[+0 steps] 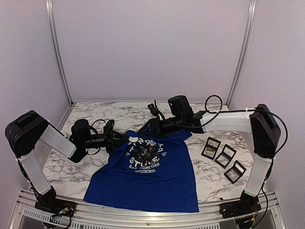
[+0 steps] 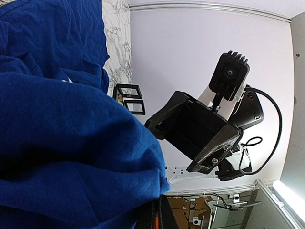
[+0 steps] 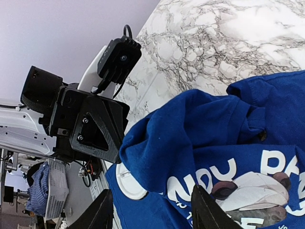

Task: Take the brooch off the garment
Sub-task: Open the brooch with the crumpled clothing.

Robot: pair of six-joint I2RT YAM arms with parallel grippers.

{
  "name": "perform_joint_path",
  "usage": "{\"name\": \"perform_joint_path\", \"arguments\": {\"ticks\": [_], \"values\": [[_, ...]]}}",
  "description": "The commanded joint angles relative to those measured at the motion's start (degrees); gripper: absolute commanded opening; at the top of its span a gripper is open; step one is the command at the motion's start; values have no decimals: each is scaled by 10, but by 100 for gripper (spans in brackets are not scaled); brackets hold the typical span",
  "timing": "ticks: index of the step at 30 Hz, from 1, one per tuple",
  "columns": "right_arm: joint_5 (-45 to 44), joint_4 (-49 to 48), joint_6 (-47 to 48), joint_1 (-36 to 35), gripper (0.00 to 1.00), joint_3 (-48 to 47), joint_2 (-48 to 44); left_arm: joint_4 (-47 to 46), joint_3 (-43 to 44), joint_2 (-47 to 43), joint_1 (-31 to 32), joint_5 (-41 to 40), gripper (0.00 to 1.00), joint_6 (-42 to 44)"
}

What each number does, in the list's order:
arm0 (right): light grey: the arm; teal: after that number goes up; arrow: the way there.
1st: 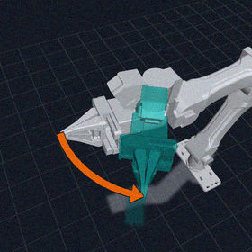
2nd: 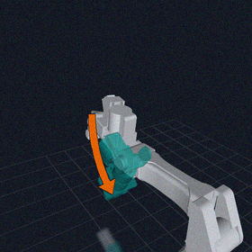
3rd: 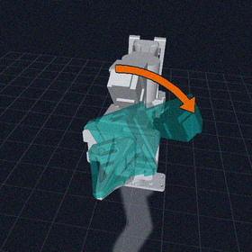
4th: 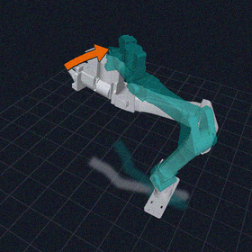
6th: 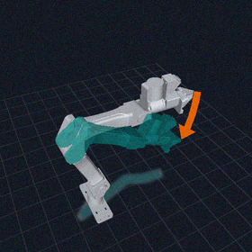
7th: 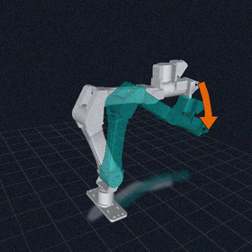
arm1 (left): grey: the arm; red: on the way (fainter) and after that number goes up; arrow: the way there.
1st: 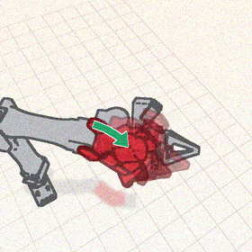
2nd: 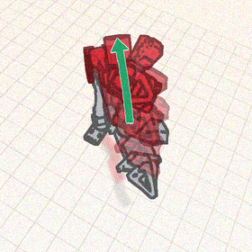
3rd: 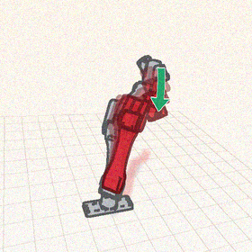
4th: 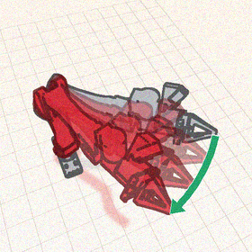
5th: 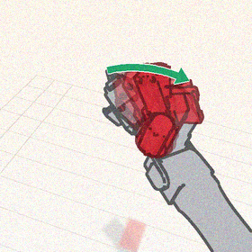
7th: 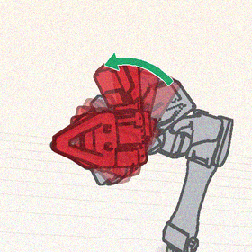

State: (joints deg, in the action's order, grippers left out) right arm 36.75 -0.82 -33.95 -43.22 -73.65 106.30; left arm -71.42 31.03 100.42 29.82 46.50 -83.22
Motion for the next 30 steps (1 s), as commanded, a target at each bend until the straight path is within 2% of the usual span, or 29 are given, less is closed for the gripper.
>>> {"name": "perform_joint_path", "arguments": {"ticks": [1, 10, 17, 26, 30], "values": [[29, -14, -42, -4, 53, 6, -3, 3, 16, -12, 5, 10, 0, 22], [64, -63, -86, -19, 52, -14, 38, 3, 21, -11, 10, 9, 0, 23], [68, -98, -120, -21, 45, -18, 56, 2, 21, -11, 13, 7, 0, 24], [55, -129, -143, -20, 42, -10, 55, 10, 16, -9, 15, 4, 0, 33], [57, -137, -147, -20, 38, -11, 60, 8, 15, -12, 15, 3, 0, 31]]}}
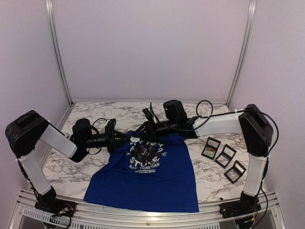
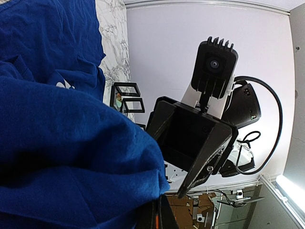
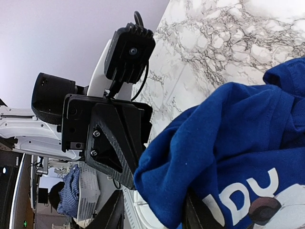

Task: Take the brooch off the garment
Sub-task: Open the brooch with the crumpled clothing.

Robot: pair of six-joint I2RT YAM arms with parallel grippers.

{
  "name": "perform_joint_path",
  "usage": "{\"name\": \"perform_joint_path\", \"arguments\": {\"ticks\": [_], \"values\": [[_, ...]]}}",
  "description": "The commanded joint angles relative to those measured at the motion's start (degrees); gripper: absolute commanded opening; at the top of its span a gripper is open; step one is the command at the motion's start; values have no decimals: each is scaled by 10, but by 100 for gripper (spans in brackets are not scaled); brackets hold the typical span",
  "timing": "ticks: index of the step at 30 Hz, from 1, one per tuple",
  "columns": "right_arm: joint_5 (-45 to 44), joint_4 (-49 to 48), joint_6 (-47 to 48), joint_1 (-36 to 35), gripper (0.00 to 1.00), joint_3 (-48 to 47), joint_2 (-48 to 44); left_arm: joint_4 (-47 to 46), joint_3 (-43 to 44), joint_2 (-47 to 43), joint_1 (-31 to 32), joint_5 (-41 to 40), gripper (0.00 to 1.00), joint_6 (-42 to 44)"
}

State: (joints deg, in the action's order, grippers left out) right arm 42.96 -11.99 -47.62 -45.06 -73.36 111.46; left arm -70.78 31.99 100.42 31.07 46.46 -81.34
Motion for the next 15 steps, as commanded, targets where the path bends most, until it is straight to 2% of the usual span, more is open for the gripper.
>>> {"name": "perform_joint_path", "arguments": {"ticks": [1, 15], "values": [[-6, -24, -10, -2, 38, -15, 9, 2, 6, -12, 2, 2, 0, 13], [-38, 22, 31, -13, 27, -36, 14, 3, 6, -20, 3, -1, 0, 9]]}}
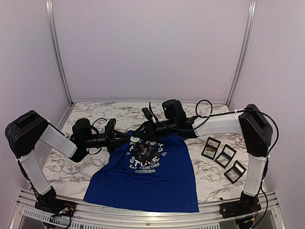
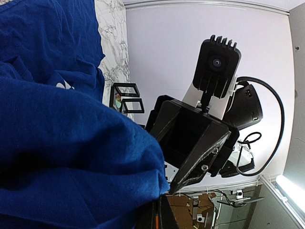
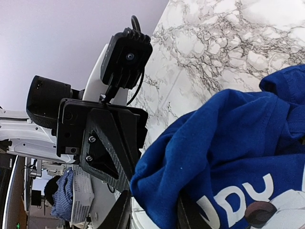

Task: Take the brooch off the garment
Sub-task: Open the brooch with the crumpled clothing.

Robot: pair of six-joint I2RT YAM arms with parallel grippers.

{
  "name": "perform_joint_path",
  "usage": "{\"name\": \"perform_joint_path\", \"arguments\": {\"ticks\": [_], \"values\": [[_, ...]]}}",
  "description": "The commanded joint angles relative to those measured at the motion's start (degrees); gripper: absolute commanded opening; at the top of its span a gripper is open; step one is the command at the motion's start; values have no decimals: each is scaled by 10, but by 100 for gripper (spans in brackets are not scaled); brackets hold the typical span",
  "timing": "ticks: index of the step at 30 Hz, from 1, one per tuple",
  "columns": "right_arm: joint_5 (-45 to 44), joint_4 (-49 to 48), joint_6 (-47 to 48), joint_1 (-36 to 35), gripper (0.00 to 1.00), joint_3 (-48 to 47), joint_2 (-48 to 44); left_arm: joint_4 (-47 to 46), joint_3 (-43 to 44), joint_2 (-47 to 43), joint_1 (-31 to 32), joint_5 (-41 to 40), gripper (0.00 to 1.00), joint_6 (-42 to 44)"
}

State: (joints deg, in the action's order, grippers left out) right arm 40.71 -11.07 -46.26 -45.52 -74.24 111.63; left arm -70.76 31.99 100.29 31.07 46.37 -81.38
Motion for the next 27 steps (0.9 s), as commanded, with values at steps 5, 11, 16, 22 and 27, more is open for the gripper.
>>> {"name": "perform_joint_path", "arguments": {"ticks": [5, 11, 16, 22, 27], "values": [[-20, 20, 23, -11, 22, -31, 14, 3, 6, -20, 3, -1, 0, 9], [-37, 39, 41, -14, 17, -36, 11, -30, 2, -16, 3, -8, 0, -26], [-55, 61, 60, -20, 15, -44, 12, -79, -1, -10, 3, -21, 0, -73], [-68, 79, 81, -24, 14, -53, 11, -84, -5, -15, 3, -33, 0, -92], [-62, 90, 100, -23, 14, -52, 5, -102, -13, -11, 1, -38, 0, -105]]}}
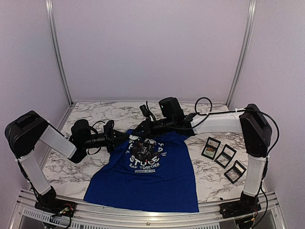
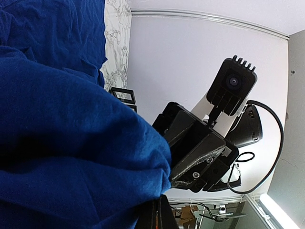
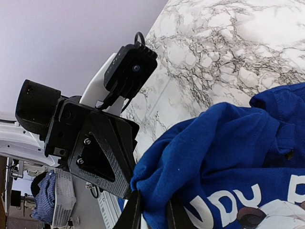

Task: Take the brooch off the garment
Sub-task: Open the brooch with the crumpled clothing.

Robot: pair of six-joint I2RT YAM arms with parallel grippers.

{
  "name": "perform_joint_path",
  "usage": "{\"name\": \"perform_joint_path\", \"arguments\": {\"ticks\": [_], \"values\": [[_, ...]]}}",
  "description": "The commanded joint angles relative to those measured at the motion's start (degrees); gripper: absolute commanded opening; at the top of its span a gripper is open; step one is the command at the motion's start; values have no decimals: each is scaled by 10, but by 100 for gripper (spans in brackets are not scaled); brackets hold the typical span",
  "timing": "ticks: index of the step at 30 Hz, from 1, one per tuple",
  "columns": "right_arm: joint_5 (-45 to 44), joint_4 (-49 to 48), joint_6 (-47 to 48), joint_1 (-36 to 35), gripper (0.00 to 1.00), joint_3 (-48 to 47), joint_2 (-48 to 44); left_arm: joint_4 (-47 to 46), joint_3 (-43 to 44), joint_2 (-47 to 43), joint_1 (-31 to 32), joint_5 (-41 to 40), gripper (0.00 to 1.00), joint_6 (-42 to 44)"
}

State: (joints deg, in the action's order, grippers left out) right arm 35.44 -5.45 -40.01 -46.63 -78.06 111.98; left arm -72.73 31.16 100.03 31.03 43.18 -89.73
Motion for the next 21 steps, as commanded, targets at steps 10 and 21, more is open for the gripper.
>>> {"name": "perform_joint_path", "arguments": {"ticks": [10, 21], "values": [[55, 15, 50, 5, 15, 2, -4, -94, -13, -3, -3, 1, 0, -26], [104, -4, 48, 21, 17, 12, -6, -81, -9, 1, -4, 9, 0, -11]]}}
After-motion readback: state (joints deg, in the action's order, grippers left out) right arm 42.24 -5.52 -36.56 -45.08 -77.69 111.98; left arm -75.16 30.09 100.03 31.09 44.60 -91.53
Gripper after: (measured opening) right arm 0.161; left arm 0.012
